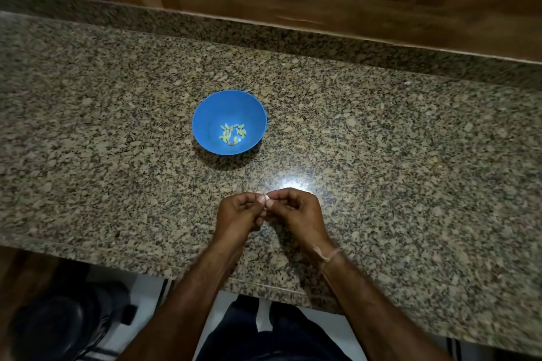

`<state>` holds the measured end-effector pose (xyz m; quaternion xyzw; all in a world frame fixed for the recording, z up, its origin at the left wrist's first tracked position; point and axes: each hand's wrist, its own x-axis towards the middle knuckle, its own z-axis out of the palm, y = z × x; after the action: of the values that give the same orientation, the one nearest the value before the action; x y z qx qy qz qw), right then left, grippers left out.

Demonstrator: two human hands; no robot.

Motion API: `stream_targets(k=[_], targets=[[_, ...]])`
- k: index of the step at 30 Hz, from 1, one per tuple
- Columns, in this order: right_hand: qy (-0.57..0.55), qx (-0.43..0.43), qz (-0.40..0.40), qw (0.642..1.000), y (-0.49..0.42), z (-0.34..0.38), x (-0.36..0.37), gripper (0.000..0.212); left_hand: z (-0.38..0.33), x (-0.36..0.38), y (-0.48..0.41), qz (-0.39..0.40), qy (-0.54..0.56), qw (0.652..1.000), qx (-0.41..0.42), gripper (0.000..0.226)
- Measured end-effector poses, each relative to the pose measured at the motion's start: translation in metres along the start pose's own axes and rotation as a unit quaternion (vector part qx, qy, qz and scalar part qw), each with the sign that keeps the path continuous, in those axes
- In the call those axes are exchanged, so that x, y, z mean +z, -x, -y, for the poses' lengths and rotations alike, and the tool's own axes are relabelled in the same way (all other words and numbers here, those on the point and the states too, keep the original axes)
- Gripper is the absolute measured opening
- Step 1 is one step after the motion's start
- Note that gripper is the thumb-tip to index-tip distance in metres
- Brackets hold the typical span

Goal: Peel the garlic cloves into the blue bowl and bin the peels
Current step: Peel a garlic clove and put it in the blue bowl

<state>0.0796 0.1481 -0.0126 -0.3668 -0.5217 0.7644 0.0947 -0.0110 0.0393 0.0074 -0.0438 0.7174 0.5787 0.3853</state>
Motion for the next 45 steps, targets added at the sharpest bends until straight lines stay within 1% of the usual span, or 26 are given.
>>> stream_targets(k=[2, 4, 8, 10, 12, 16, 18, 20, 21, 24, 27, 30, 33, 36, 38, 40, 41, 42, 43, 44, 45], targets=[[0.039, -0.022, 0.004, 0.999, 0.002, 0.005, -0.004, 0.012, 0.002, 0.001, 0.001, 0.001, -0.008, 1.000, -0.004, 0.012], [0.047, -0.018, 0.014, 0.999, 0.004, 0.008, -0.006, 0.013, 0.003, 0.001, 0.002, 0.009, -0.002, 1.000, -0.014, 0.013], [-0.026, 0.043, 0.018, 0.999, 0.006, 0.003, -0.009, 0.013, 0.003, 0.004, 0.005, 0.021, 0.009, 0.999, -0.025, 0.011], [-0.042, 0.061, 0.014, 0.997, 0.008, 0.001, -0.010, 0.013, 0.006, 0.005, 0.006, 0.025, 0.006, 0.999, -0.024, 0.008], [-0.025, 0.061, 0.012, 0.998, 0.010, 0.000, -0.013, 0.014, 0.011, 0.006, 0.009, 0.026, -0.003, 0.999, -0.019, 0.007], [0.028, 0.043, 0.020, 0.998, 0.009, -0.002, -0.018, 0.011, 0.017, 0.006, 0.012, 0.016, 0.022, 0.999, -0.029, 0.006], [0.049, 0.044, 0.033, 0.997, 0.009, -0.002, -0.019, 0.012, 0.017, 0.005, 0.012, 0.011, 0.007, 1.000, -0.013, 0.005], [0.058, 0.049, 0.043, 0.996, 0.009, 0.000, -0.021, 0.014, 0.016, 0.005, 0.012, 0.013, -0.002, 1.000, -0.004, 0.006], [0.057, 0.051, 0.045, 0.996, 0.009, 0.002, -0.022, 0.015, 0.016, 0.005, 0.012, 0.014, 0.011, 1.000, -0.012, 0.006], [0.049, 0.055, 0.043, 0.996, 0.010, 0.005, -0.023, 0.015, 0.015, 0.004, 0.014, 0.015, 0.065, 0.997, -0.044, 0.008], [0.039, 0.061, 0.044, 0.996, 0.009, 0.005, -0.025, 0.016, 0.016, 0.004, 0.015, 0.023, 0.089, 0.994, -0.060, 0.008], [0.025, 0.063, 0.049, 0.997, 0.009, 0.002, -0.026, 0.018, 0.014, 0.003, 0.015, 0.024, 0.086, 0.994, -0.056, 0.003], [-0.017, 0.068, 0.045, 0.997, 0.012, -0.004, -0.024, 0.016, 0.012, 0.005, 0.013, 0.029, 0.063, 0.997, -0.043, 0.001], [-0.050, 0.076, 0.021, 0.996, 0.016, -0.009, -0.023, 0.013, 0.013, 0.007, 0.011, 0.032, 0.071, 0.996, -0.043, 0.003], [-0.060, 0.074, 0.011, 0.995, 0.017, -0.010, -0.024, 0.011, 0.014, 0.008, 0.012, 0.042, 0.073, 0.995, -0.051, 0.001], [-0.070, 0.072, 0.004, 0.995, 0.019, -0.010, -0.026, 0.010, 0.017, 0.008, 0.014, 0.056, 0.073, 0.994, -0.056, 0.006], [-0.055, 0.067, 0.003, 0.996, 0.020, -0.009, -0.028, 0.009, 0.018, 0.008, 0.015, 0.057, 0.063, 0.995, -0.050, 0.007], [-0.006, 0.052, 0.002, 0.999, 0.020, -0.009, -0.032, 0.007, 0.020, 0.007, 0.016, 0.047, 0.027, 0.998, -0.029, 0.006], [0.078, 0.024, 0.005, 0.997, 0.020, -0.009, -0.037, 0.005, 0.024, 0.006, 0.016, 0.021, -0.049, 0.999, 0.012, 0.005], [0.181, -0.009, 0.014, 0.983, 0.020, -0.010, -0.042, 0.005, 0.028, 0.004, 0.016, -0.014, -0.155, 0.986, 0.064, 0.006], [0.278, -0.038, 0.025, 0.959, 0.020, -0.011, -0.045, 0.006, 0.032, 0.001, 0.017, -0.039, -0.252, 0.960, 0.112, 0.009]])
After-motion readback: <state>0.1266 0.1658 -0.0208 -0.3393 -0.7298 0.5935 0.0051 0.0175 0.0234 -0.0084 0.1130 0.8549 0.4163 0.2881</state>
